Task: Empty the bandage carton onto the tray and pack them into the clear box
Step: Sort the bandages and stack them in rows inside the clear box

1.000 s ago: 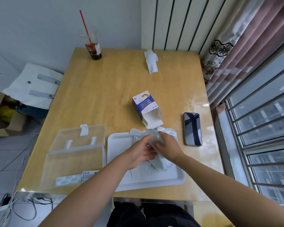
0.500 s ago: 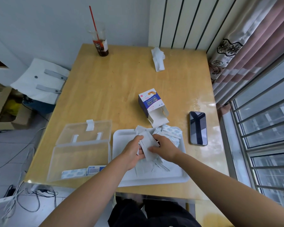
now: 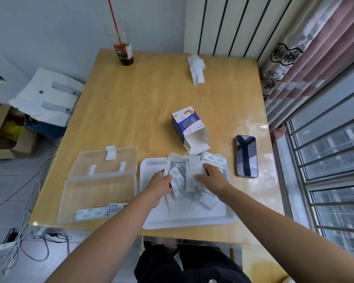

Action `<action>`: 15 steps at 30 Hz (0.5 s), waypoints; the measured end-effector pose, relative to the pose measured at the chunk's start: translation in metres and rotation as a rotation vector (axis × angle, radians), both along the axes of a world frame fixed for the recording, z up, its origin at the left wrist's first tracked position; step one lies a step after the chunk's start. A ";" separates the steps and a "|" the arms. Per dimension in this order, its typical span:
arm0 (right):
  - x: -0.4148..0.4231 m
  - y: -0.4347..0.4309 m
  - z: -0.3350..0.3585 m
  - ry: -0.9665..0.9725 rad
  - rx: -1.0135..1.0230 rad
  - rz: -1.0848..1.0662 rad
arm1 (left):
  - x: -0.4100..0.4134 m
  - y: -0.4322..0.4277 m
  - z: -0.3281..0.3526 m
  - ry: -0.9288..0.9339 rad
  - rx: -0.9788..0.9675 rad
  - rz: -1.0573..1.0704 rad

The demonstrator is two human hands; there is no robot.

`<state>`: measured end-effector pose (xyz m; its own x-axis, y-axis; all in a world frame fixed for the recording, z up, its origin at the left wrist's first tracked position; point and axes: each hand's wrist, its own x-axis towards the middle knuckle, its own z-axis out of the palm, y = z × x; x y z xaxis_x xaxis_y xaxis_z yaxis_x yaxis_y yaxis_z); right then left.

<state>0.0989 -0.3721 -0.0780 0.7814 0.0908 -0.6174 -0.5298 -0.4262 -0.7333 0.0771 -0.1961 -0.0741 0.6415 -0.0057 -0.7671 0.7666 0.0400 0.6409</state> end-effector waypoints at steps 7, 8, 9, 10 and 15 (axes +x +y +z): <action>0.004 -0.001 -0.007 0.025 -0.087 0.037 | -0.004 0.009 -0.006 -0.007 0.010 0.035; 0.005 -0.001 -0.009 0.018 -0.109 0.043 | -0.004 0.008 -0.008 -0.022 0.014 0.028; 0.005 -0.001 -0.010 0.008 -0.128 0.048 | -0.005 0.008 -0.009 -0.032 0.030 0.021; 0.006 -0.001 -0.010 -0.005 -0.148 0.053 | -0.005 0.007 -0.008 -0.035 0.049 0.023; 0.009 -0.003 -0.012 -0.109 -0.280 0.116 | -0.005 0.013 -0.007 -0.057 0.167 0.078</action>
<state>0.1074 -0.3751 -0.0896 0.8386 0.0218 -0.5443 -0.3905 -0.6727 -0.6284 0.0720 -0.1831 -0.0809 0.6776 0.1703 -0.7154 0.7275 -0.0130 0.6860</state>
